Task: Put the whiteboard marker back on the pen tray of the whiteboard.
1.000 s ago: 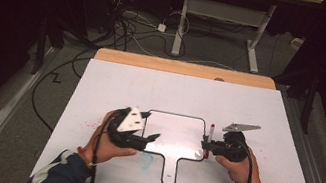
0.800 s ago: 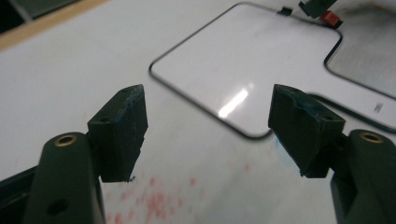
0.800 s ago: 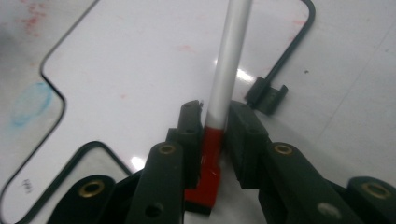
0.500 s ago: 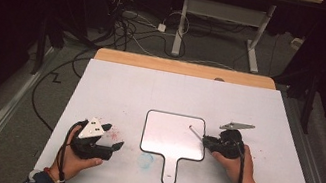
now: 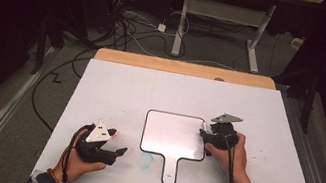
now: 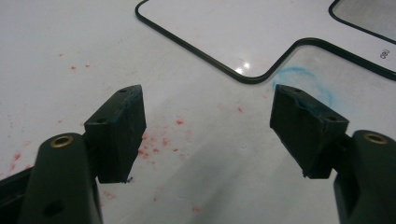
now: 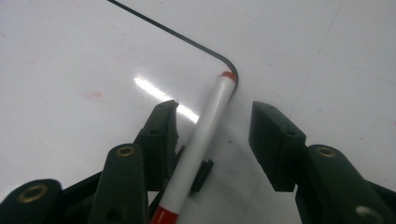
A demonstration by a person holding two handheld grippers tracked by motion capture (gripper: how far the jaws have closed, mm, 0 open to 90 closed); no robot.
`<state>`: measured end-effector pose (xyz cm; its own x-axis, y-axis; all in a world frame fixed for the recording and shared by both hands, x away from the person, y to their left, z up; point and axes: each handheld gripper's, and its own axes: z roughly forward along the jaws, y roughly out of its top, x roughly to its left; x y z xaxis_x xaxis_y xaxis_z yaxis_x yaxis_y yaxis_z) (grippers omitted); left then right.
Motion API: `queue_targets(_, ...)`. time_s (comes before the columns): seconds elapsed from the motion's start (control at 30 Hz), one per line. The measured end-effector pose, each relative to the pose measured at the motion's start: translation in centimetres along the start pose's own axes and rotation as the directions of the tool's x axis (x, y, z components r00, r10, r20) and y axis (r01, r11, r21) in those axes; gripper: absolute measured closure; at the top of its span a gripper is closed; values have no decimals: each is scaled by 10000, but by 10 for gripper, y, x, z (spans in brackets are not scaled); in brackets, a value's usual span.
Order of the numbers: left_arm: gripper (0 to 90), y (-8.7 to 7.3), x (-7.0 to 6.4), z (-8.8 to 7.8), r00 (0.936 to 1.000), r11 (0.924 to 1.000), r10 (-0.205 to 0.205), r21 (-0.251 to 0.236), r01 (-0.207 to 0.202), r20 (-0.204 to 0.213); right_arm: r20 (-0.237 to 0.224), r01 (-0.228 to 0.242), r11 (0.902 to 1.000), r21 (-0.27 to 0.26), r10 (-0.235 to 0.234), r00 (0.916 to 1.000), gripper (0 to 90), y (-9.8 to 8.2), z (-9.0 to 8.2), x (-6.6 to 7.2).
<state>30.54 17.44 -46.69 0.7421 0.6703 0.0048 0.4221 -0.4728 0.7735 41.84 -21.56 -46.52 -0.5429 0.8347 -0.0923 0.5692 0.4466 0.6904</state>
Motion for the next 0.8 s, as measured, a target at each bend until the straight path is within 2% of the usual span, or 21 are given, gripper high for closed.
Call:
queue_targets(0.07, 261, 0, -1, -1, 10000, 10000, 11, -71, -11, 20, -2, -194, 9998, 5, 194, 9998, 510, -1, -1, -4)
queue_targets(0.17, 253, 0, -1, -2, 10000, 9998, 60, -168, -59, 16, -291, -451, 9990, -28, 450, 9986, 494, -4, -1, -9)
queue_targets(0.23, 248, 0, -1, -2, 9998, 9998, 149, -124, -150, -104, -323, -462, 9989, -103, 459, 9984, 471, -4, -2, -10)
queue_targets(0.33, 235, -1, -1, -2, 9990, 9994, 319, -141, -324, -316, -422, -340, 9981, -515, 318, 9986, 451, -2, -10, -11)
queue_targets(0.4, 226, -1, -1, -2, 9980, 9993, 336, -165, -345, -541, -527, -191, 9948, -1002, 138, 9985, 440, -2, -20, -12)
queue_targets(0.43, 225, -2, 0, -2, 9979, 9993, 317, -158, -326, -566, -388, -42, 9932, -1165, -3, 9992, 437, -2, -26, -13)
queue_targets(0.57, 214, -3, -1, -1, 9941, 9986, 531, 26, -531, -944, -277, 470, 9810, -1880, -532, 9982, 399, -7, -48, -16)
queue_targets(0.67, 208, -3, -2, -1, 9903, 9974, 716, 85, -711, -1192, -166, 1070, 9661, -2351, -1141, 9933, 374, -18, -67, -17)
queue_targets(0.73, 204, -3, -2, 0, 9884, 9968, 796, 107, -789, -1296, -197, 1255, 9537, -2733, -1360, 9905, 358, -28, -79, -17)
queue_targets(0.8, 198, -4, -3, 1, 9850, 9957, 927, 200, -907, -1455, -147, 1378, 9468, -2907, -1485, 9888, 325, -38, -90, -18)
